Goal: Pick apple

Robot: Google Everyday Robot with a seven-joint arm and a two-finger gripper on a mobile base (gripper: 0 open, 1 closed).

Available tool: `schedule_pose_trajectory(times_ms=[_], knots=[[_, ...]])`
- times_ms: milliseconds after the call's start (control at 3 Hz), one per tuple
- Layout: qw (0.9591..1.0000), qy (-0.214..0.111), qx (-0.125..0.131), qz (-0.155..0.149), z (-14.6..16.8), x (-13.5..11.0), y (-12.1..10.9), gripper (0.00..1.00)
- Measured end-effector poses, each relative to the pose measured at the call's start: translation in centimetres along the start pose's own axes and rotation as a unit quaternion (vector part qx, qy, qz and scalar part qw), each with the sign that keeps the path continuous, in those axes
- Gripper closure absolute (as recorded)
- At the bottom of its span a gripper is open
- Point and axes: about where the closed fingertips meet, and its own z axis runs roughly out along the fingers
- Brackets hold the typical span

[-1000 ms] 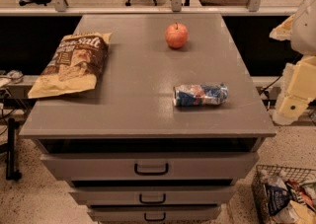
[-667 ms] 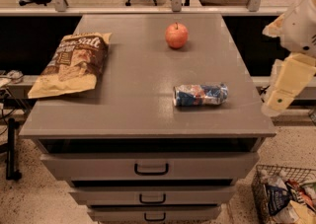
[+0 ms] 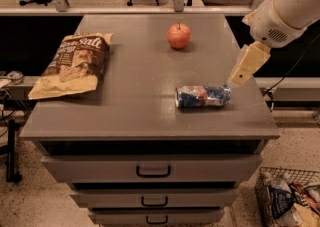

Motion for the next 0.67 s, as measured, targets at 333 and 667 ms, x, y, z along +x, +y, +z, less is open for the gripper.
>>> schedule_pose_trajectory(times_ms=[333, 667], knots=[[1.0000, 0.000, 0.000, 0.000, 0.00, 0.00, 0.00, 0.00], [0.9999, -0.013, 0.001, 0.005, 0.62, -0.38, -0.24, 0.00]])
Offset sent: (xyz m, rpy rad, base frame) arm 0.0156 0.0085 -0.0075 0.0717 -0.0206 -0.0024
